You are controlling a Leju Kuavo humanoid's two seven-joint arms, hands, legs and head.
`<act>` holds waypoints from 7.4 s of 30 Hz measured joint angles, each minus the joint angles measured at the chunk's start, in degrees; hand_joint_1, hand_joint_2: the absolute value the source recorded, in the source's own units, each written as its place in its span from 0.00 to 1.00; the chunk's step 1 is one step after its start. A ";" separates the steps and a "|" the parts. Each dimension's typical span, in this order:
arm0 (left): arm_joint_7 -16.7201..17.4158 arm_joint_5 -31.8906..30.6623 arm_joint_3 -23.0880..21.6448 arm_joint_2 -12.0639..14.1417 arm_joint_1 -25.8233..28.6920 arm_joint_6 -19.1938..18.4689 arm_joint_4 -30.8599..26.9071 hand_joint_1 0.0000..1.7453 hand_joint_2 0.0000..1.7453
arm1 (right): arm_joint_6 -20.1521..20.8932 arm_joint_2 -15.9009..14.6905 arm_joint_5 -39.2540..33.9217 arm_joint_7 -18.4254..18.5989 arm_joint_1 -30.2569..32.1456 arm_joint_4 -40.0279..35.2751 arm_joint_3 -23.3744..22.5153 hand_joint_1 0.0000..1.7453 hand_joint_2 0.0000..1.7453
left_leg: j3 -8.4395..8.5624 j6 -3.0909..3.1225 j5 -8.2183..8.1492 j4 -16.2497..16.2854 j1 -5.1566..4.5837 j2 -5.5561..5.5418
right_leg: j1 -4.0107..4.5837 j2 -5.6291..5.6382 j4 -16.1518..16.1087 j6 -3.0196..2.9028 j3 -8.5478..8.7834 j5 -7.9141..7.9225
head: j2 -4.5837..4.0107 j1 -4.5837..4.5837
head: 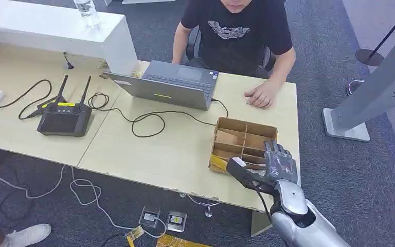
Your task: Pass the card to the sensor for recognition and then transmit it.
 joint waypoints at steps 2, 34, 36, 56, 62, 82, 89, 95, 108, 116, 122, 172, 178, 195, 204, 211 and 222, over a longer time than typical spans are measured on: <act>0.00 0.02 0.00 0.00 0.00 0.00 0.00 0.00 0.00 | -0.07 -0.02 -0.72 0.00 -0.14 0.00 0.26 1.00 1.00 | 0.00 0.00 0.00 0.00 0.00 0.00 | 0.00 0.00 0.00 0.00 0.00 0.00 | 0.00 0.00; 0.26 -0.68 0.00 0.26 -0.01 0.07 0.02 0.00 0.00 | -4.10 -0.26 -3.10 0.00 -1.92 0.02 3.23 0.00 0.00 | 0.05 0.00 0.00 0.00 0.01 0.04 | 0.00 0.05 0.00 0.00 0.01 0.00 | 0.00 0.00; 0.24 -0.70 0.00 0.26 0.00 0.09 0.02 0.00 0.00 | -5.16 -0.26 -1.55 0.00 -1.85 0.02 3.23 0.00 1.00 | 0.05 0.00 0.00 0.00 0.00 0.04 | 0.00 0.05 0.00 0.00 0.01 0.00 | 0.00 -0.02; 0.24 -1.27 0.00 0.28 0.02 0.07 0.02 0.00 0.00 | -11.93 -1.53 7.37 0.00 -4.00 -1.44 3.28 0.00 1.00 | 0.07 0.00 0.01 0.01 -0.01 0.04 | -0.01 0.05 0.00 0.00 0.04 0.02 | 0.00 -0.02; 0.22 -1.27 0.00 0.15 0.04 0.17 0.02 0.00 0.00 | -13.57 -3.28 11.04 0.00 -7.98 -3.72 3.26 0.00 1.00 | 0.06 0.00 0.01 0.01 -0.01 0.04 | -0.01 0.04 0.00 0.00 0.03 0.02 | 0.00 -0.02; 0.13 0.81 0.02 -0.94 0.31 0.00 0.02 0.00 0.00 | 2.62 -10.32 0.87 0.00 -5.89 -19.43 1.48 0.00 1.00 | 0.05 0.00 0.00 0.01 0.00 0.04 | -0.01 0.04 -0.01 0.00 -0.02 0.02 | 0.00 0.00; -0.42 0.79 0.02 -1.16 0.39 -0.02 0.02 0.00 0.00 | 7.21 -12.85 5.36 0.00 3.10 -29.05 -4.00 0.00 1.00 | 0.05 0.00 -0.01 0.01 -0.01 0.03 | -0.01 0.02 -0.02 0.00 -0.01 0.01 | 0.00 0.02; -0.57 0.72 0.02 -1.18 0.37 0.00 0.02 0.00 0.00 | 7.39 -13.95 6.10 0.00 8.15 -35.41 -6.97 0.00 1.00 | 0.05 -0.01 -0.02 0.01 0.00 0.13 | 0.00 0.05 -0.02 0.00 -0.02 0.02 | 0.00 0.00; -0.92 -0.66 0.02 -1.09 0.30 -0.15 0.02 0.00 0.00 | 4.98 -14.01 5.75 0.00 10.76 -37.72 -8.09 0.00 1.00 | 0.00 -0.01 -0.02 0.00 0.00 0.12 | -0.01 0.04 -0.02 0.00 -0.01 0.01 | 0.00 0.00; -0.92 -1.14 0.02 -1.07 0.19 -0.63 0.02 0.00 0.00 | -1.80 -13.18 2.66 0.00 10.12 -33.48 -6.60 0.00 1.00 | -0.03 -0.01 -0.01 -0.01 0.00 0.08 | 0.00 0.01 -0.01 0.00 -0.01 0.01 | 0.00 -0.02; -0.92 -1.14 0.02 -1.07 0.10 -0.66 0.02 0.00 0.00 | -4.85 -11.17 1.68 0.00 7.67 -28.41 -4.76 0.00 1.00 | -0.03 0.00 -0.01 0.00 0.00 0.08 | 0.00 0.01 -0.01 0.00 -0.01 0.01 | 0.00 -0.02; 0.24 -1.57 0.02 -0.85 0.05 -0.22 0.02 0.00 0.00 | -9.29 -1.20 6.51 -0.44 1.53 -4.77 4.46 0.00 1.00 | -0.04 0.00 0.00 0.00 0.00 0.02 | 0.00 -0.03 0.00 -0.01 -0.02 0.01 | 0.00 0.00; 0.24 -1.57 0.02 -0.85 0.05 -0.22 0.02 0.00 0.00 | -9.33 -0.59 6.60 -0.50 1.22 -3.74 4.79 0.00 1.00 | -0.04 0.00 0.00 0.00 0.00 0.02 | 0.00 -0.03 0.00 -0.01 -0.02 0.01 | 0.00 0.00; 0.24 -1.57 0.02 -0.83 0.05 0.22 0.02 0.00 0.00 | -9.57 0.50 6.43 -0.59 0.26 -0.26 5.42 0.00 1.00 | -0.04 0.00 0.00 0.00 0.00 0.02 | 0.00 -0.03 0.00 -0.01 -0.01 0.01 | 0.00 0.00; 0.24 -1.57 0.02 -0.83 0.05 0.55 0.02 0.00 0.00 | -9.97 0.63 6.71 -0.46 -0.47 1.16 5.79 0.00 1.00 | -0.04 0.00 0.00 0.00 0.00 0.02 | 0.00 -0.03 0.00 -0.01 -0.02 0.01 | 0.00 0.00; 0.24 -1.57 0.02 -0.83 0.05 0.63 0.02 0.00 0.00 | -9.95 0.63 6.97 -0.31 -1.04 2.27 5.81 0.00 1.00 | -0.04 0.00 0.00 0.00 0.00 0.02 | 0.00 -0.03 0.00 0.00 -0.02 0.01 | 0.00 0.00; 0.24 -1.57 0.02 -0.81 0.06 0.83 0.02 0.00 0.00 | -9.59 0.46 8.70 -0.13 -1.46 3.32 5.81 0.00 1.00 | -0.03 0.00 0.00 0.00 0.00 0.02 | 0.00 -0.02 0.00 0.00 -0.02 0.01 | 0.00 0.00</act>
